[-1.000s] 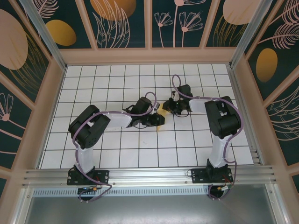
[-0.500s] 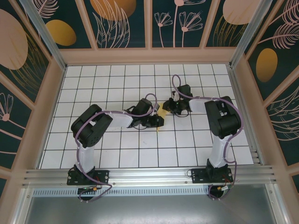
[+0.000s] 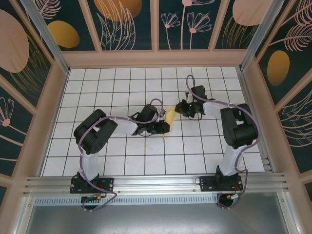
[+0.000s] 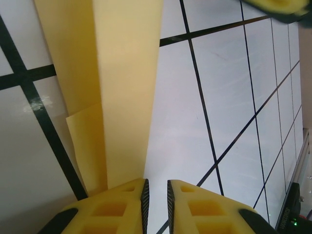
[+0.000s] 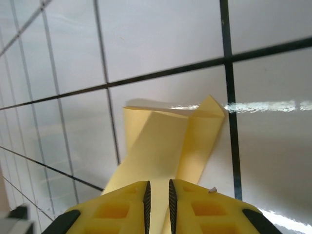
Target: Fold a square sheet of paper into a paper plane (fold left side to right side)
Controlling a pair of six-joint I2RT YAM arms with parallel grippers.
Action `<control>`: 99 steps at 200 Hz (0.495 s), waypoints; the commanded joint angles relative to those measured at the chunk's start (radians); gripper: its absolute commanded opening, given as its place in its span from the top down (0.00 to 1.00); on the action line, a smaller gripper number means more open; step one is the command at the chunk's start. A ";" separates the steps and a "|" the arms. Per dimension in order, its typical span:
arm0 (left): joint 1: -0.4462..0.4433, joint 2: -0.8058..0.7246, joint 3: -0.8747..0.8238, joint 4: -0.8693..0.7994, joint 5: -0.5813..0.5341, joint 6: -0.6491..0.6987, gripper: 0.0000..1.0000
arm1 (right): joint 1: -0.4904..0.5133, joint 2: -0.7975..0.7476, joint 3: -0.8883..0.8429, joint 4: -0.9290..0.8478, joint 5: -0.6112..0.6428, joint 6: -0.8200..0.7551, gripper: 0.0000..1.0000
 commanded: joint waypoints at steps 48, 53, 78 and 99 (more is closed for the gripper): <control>-0.003 0.023 -0.046 -0.074 0.016 0.001 0.79 | 0.089 -0.132 -0.131 0.018 -0.013 0.044 0.87; -0.004 0.023 -0.046 -0.074 0.015 0.001 0.79 | 0.096 -0.129 -0.134 0.025 -0.013 0.049 0.87; -0.005 0.024 -0.046 -0.076 0.012 0.001 0.79 | 0.126 -0.097 -0.134 0.047 -0.019 0.063 0.87; -0.006 0.027 -0.044 -0.077 0.011 0.000 0.80 | 0.142 -0.077 -0.127 0.055 -0.018 0.064 0.87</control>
